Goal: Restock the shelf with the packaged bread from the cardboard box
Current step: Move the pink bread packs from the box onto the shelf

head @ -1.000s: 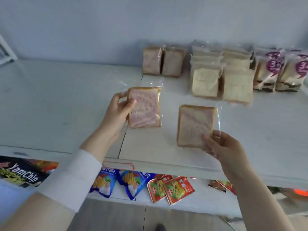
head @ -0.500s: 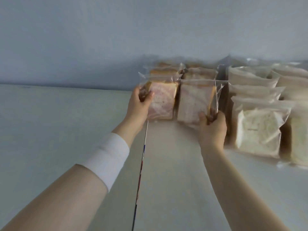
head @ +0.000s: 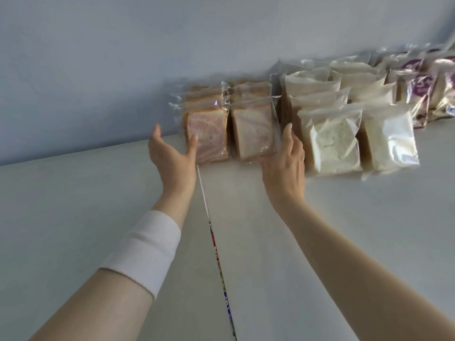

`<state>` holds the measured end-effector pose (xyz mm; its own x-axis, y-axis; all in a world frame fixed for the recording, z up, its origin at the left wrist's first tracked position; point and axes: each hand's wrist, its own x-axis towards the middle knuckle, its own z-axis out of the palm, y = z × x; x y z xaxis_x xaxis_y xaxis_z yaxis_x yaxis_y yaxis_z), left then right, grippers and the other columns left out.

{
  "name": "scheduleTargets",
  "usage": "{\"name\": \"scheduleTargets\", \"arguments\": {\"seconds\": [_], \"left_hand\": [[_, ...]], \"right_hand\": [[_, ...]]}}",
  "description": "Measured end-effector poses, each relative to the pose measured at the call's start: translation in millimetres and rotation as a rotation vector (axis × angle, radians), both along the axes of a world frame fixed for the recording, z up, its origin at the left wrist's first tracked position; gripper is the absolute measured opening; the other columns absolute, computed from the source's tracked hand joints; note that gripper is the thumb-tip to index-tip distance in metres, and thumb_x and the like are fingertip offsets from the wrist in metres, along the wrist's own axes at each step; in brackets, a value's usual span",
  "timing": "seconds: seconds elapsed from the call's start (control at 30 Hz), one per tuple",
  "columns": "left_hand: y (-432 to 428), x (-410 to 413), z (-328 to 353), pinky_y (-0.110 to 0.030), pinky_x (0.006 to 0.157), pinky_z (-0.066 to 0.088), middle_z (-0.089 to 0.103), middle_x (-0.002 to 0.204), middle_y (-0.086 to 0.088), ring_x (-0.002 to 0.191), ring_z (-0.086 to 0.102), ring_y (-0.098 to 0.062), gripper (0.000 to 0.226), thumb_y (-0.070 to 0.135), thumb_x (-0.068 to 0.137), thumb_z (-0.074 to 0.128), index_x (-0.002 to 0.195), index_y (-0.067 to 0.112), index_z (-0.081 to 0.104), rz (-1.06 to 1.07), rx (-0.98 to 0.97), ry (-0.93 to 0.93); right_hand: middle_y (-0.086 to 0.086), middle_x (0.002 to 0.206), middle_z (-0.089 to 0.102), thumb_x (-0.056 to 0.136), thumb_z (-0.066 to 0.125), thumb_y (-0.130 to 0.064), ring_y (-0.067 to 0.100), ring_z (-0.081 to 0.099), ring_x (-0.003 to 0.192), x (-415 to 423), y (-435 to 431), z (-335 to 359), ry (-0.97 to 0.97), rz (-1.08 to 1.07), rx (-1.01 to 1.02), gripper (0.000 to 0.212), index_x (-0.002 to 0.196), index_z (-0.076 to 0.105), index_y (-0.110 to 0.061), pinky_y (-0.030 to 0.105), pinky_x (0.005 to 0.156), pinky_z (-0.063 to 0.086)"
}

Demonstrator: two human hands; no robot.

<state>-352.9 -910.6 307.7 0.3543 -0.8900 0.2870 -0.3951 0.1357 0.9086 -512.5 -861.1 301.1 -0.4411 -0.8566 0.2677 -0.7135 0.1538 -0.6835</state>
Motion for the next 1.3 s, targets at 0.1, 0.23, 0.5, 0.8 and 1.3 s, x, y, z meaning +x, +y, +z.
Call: {"name": "scheduleTargets", "arguments": {"seconds": [0.1, 0.23, 0.5, 0.8, 1.3], "left_hand": [[50, -16, 18, -0.038, 0.104, 0.033, 0.049, 0.128, -0.020, 0.121, 0.044, -0.033, 0.060, 0.016, 0.080, 0.069, 0.130, -0.001, 0.042, -0.140, -0.193, -0.394], [112, -88, 37, -0.040, 0.096, 0.036, 0.048, 0.126, -0.014, 0.118, 0.044, -0.031, 0.049, 0.022, 0.084, 0.063, 0.128, 0.010, 0.045, -0.581, -0.219, -0.945], [281, -346, 31, -0.038, 0.087, 0.038, 0.042, 0.124, -0.011, 0.112, 0.043, -0.029, 0.038, 0.022, 0.091, 0.050, 0.125, 0.014, 0.036, -0.935, -0.330, -1.311], [465, -577, -65, -0.043, 0.097, 0.036, 0.040, 0.128, -0.016, 0.118, 0.040, -0.033, 0.045, 0.016, 0.086, 0.054, 0.125, 0.009, 0.033, -1.407, -0.334, -1.583], [545, -897, -322, -0.042, 0.094, 0.038, 0.045, 0.124, -0.015, 0.113, 0.044, -0.031, 0.037, 0.023, 0.091, 0.050, 0.122, 0.010, 0.037, -1.825, -0.016, -1.648]], "right_hand": [[0.015, 0.141, 0.038, 0.085, 0.063, -0.015, 0.030, 0.036, 0.129, -11, 53, 10, 0.300, 0.104, -0.012, 0.068, 0.143, 0.029, -0.008, 0.037, 0.107, 0.032], [0.024, 0.127, 0.050, 0.071, 0.077, -0.011, 0.043, 0.047, 0.118, -72, 133, 22, 0.458, 0.033, 0.027, 0.057, 0.123, 0.054, -0.003, 0.052, 0.089, 0.045], [0.012, 0.139, 0.032, 0.085, 0.062, -0.021, 0.032, 0.028, 0.129, -287, 344, 12, 0.457, -0.349, 0.319, 0.055, 0.134, 0.039, -0.013, 0.046, 0.098, 0.038], [0.011, 0.132, 0.037, 0.089, 0.049, -0.020, 0.030, 0.033, 0.121, -462, 588, -87, 0.224, -0.799, 0.764, 0.042, 0.129, 0.040, -0.014, 0.042, 0.093, 0.040], [0.012, 0.130, 0.036, 0.090, 0.050, -0.022, 0.030, 0.034, 0.120, -736, 672, -304, -0.313, -0.885, 1.158, 0.040, 0.128, 0.037, -0.014, 0.039, 0.090, 0.043]]}}
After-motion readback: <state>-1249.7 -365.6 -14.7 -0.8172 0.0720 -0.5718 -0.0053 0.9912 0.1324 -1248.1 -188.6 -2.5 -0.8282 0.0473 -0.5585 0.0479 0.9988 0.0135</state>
